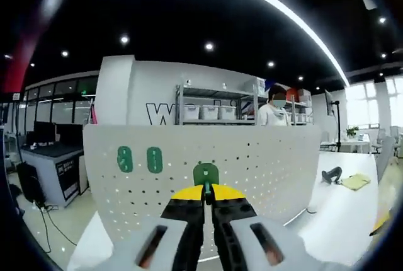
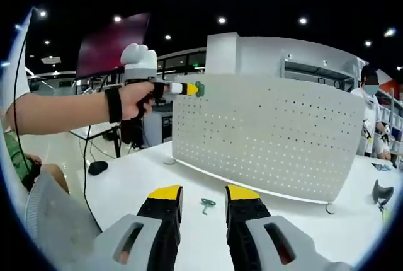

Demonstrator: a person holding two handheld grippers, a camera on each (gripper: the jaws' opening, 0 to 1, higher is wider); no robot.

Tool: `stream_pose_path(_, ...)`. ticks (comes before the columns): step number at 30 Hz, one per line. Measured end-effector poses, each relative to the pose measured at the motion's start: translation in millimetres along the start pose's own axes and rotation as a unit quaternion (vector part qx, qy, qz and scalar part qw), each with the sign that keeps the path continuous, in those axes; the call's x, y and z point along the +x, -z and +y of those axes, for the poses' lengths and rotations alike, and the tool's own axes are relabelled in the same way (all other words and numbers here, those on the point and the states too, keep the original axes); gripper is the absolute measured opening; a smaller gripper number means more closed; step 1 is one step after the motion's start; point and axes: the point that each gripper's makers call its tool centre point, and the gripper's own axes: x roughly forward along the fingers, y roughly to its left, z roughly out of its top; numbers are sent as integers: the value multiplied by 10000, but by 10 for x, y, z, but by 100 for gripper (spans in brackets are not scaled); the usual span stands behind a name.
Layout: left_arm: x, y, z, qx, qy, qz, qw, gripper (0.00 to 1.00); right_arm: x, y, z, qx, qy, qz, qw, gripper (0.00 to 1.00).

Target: Insert the hook assembly into the mounting plate slot until the hook locks in place.

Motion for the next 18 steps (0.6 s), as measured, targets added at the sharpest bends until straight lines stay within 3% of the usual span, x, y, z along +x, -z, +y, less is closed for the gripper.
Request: stream_pose_path(18, 375, -100, 155, 313, -258, -78, 9991, 3, -131, 75, -138, 74, 322, 103, 9994, 27)
